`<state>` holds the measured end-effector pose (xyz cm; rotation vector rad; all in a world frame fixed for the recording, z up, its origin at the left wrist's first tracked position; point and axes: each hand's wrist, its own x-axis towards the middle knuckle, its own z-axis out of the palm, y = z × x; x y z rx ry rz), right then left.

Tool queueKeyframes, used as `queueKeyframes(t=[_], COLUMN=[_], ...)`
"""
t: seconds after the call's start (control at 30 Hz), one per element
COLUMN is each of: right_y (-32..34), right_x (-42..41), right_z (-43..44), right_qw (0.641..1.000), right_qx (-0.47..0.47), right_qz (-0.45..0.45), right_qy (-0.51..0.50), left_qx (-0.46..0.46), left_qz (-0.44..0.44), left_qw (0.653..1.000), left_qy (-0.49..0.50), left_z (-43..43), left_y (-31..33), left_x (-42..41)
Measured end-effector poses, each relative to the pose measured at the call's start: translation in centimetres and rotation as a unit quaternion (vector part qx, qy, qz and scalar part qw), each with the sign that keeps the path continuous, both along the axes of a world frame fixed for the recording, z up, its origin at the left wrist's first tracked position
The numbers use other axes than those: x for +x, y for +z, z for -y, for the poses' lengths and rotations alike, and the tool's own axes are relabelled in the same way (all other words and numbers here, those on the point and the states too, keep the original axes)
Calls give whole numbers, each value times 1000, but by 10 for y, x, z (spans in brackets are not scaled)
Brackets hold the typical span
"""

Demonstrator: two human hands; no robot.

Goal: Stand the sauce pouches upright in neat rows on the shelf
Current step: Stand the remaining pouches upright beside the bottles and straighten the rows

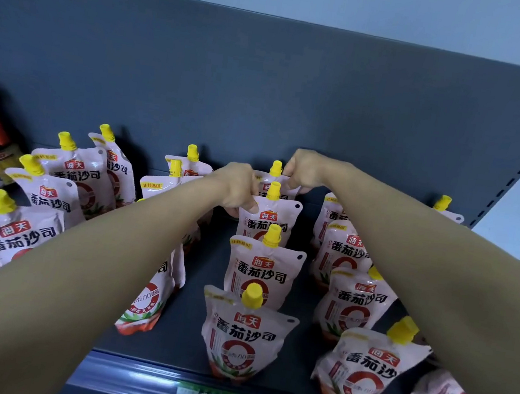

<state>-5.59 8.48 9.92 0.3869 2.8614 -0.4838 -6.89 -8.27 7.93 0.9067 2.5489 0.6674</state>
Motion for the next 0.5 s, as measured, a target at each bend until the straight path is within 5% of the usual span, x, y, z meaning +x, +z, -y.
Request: queueKeyframes(t=[0.5], right_y=[44], right_x=[41], right_z=[1], right_qw=[995], right_qx=[-4], right_qz=[-88], right_qy=[-54], left_qx=[16], left_qz=[4], left_qw=[1000], left_qy=[2], left_z=[0], left_y=[0], left_x=[2])
